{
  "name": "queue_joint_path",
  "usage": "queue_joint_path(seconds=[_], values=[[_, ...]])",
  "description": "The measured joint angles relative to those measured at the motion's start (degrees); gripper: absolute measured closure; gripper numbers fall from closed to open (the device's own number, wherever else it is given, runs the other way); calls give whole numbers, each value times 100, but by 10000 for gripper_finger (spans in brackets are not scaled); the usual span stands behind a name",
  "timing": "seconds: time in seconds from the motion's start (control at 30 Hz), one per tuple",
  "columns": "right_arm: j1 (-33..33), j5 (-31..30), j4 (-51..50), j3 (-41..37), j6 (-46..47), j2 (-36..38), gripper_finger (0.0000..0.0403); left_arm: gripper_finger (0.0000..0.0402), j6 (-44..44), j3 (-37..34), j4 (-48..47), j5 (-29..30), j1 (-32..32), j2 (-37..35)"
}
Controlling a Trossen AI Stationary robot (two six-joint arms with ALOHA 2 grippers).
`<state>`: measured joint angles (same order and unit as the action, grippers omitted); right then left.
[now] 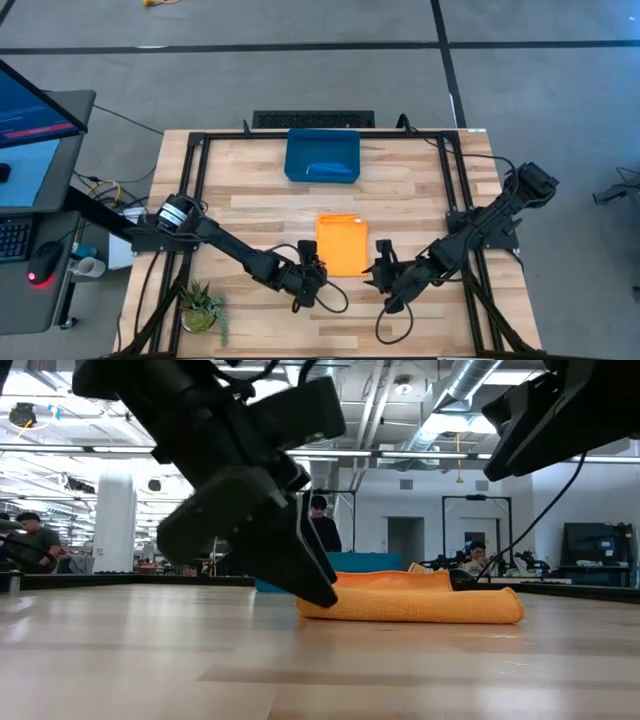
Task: Roll microfiber towels into tight, uniform cylinder then place into a basket
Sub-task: Roll the orange microfiber towel
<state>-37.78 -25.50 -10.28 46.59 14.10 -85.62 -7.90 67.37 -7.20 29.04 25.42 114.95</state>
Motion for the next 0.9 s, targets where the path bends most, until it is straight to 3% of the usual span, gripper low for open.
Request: queue_joint_path(seconds=[0.33,0.47,0.77,0.9], values=[[0,58,-12,0,108,0,274,210,-161,41,-13,-234,-181,432],[0,564,-22,0,295,0,274,214,-346,33,-46,-274,-198,419],[88,579,-22,0,256,0,273,294,-678,28,-113,-385,-202,423],[118,581,-10,0,306,1,254,336,-661,31,-67,-385,-202,431]])
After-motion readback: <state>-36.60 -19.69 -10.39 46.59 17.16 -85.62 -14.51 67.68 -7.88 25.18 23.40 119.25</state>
